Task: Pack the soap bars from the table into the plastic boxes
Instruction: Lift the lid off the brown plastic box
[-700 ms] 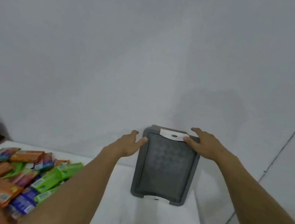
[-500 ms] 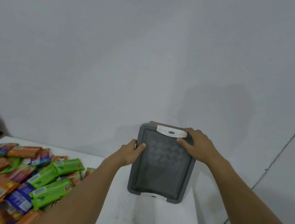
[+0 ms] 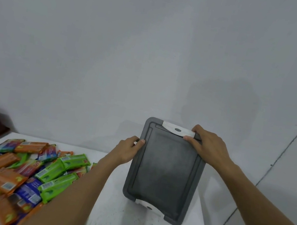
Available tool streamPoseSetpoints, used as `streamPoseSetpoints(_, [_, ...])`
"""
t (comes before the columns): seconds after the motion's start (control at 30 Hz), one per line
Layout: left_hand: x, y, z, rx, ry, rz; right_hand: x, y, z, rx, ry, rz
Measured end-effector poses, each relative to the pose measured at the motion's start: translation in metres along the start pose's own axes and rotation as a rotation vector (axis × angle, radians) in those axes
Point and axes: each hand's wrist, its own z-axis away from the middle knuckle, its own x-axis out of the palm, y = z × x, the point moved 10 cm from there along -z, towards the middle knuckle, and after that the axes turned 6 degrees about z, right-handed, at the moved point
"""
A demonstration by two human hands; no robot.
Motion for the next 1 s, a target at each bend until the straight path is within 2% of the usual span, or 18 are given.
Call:
streamPoseSetpoints(0.13, [-0.004, 0.002, 0.021, 0.086, 0.011, 0.032, -0.017, 0.018, 0.017, 0.132, 0.077, -0.086])
streamPoseSetpoints(0.3, [-0.025, 0.0, 0.054, 0.147, 0.133, 0.083, -0.031, 0.038, 0.041, 0.278, 0.135, -0.168])
streamPoseSetpoints(0.43, [-0.045, -0.016, 0.076, 0.132, 0.271, 0.143, -0.031, 0.045, 0.065, 0.386, 0.141, -0.189])
streamPoseSetpoints(0.6, [-0.053, -0.036, 0.102, 0.047, 0.389, 0.395, -0.018, 0.037, 0.099, 0.497, 0.131, -0.266])
streamPoseSetpoints(0.77, [-0.058, -0.046, 0.122, 0.031, 0.449, 0.512, 0.01, 0.018, 0.136, 0.528, 0.016, -0.369])
streamPoseSetpoints(0.87, [-0.055, -0.06, 0.128, -0.001, 0.419, 0.523, 0.03, 0.007, 0.16, 0.538, -0.082, -0.463])
streamPoseSetpoints(1.0, [-0.051, -0.071, 0.139, -0.007, 0.356, 0.476, 0.059, -0.005, 0.192, 0.531, -0.24, -0.462])
